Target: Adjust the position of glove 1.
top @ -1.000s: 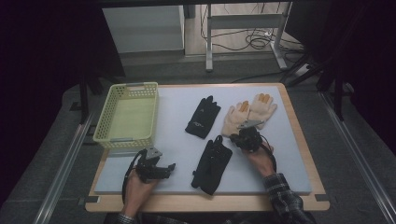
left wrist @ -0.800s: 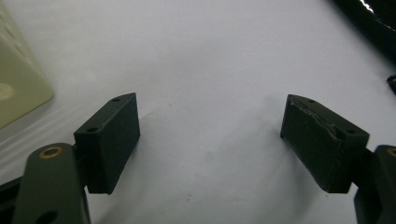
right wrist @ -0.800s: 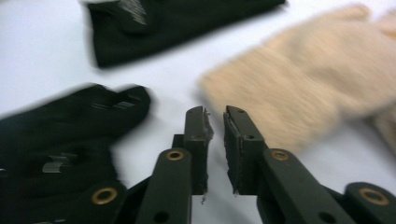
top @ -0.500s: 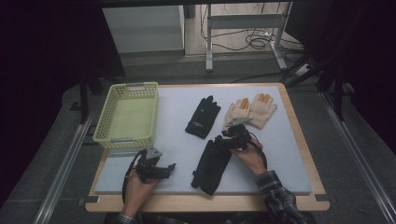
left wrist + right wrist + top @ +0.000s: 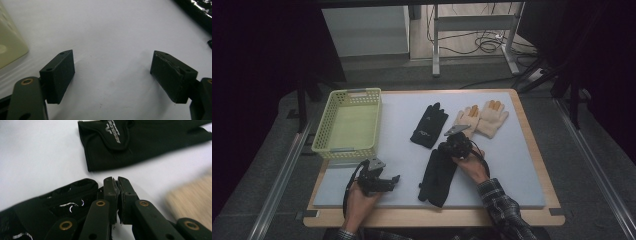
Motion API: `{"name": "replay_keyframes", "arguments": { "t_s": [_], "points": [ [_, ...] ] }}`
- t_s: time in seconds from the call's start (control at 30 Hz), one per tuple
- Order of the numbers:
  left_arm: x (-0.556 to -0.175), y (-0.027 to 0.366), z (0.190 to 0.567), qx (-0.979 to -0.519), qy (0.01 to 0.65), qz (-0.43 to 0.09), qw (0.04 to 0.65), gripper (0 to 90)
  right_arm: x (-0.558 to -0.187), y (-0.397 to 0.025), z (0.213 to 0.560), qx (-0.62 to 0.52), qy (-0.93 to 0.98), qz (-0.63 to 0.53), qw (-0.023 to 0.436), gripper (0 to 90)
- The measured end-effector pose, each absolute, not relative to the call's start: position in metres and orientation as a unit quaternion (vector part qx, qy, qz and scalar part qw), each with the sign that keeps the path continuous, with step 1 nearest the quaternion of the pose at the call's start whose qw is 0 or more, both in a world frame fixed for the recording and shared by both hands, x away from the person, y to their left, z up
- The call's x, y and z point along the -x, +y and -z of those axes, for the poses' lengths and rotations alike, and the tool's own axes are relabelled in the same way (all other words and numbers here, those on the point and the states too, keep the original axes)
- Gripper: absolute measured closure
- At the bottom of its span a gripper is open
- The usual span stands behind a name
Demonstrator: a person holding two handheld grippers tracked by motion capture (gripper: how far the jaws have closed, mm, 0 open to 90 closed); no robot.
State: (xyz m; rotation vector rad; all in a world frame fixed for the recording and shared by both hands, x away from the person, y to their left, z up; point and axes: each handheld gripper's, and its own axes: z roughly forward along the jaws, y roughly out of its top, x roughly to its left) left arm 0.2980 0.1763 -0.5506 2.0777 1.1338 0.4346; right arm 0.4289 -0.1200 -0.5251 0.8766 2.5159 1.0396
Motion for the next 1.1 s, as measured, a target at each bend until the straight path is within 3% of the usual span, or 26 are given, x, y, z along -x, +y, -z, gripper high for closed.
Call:
{"name": "replay_keyframes", "arguments": {
  "t_s": [0.2,0.4,0.97,1.1],
  "points": [
    [-0.298,0.176,0.551,-0.806,0.440,-0.169,0.360,19.8,-0.434,-0.102,0.527,-0.292,0.874,-0.364,0.136,85.1],
    [-0.298,0.176,0.551,-0.805,0.440,-0.168,0.360,19.8,-0.442,-0.118,0.516,-0.305,0.859,-0.396,0.113,80.2],
    [-0.298,0.177,0.551,-0.805,0.440,-0.166,0.362,19.2,-0.503,-0.085,0.514,-0.336,0.855,-0.366,0.146,33.4],
    [-0.298,0.177,0.551,-0.805,0.440,-0.165,0.362,18.9,-0.516,-0.078,0.521,-0.344,0.853,-0.357,0.161,27.4]
  ]
}}
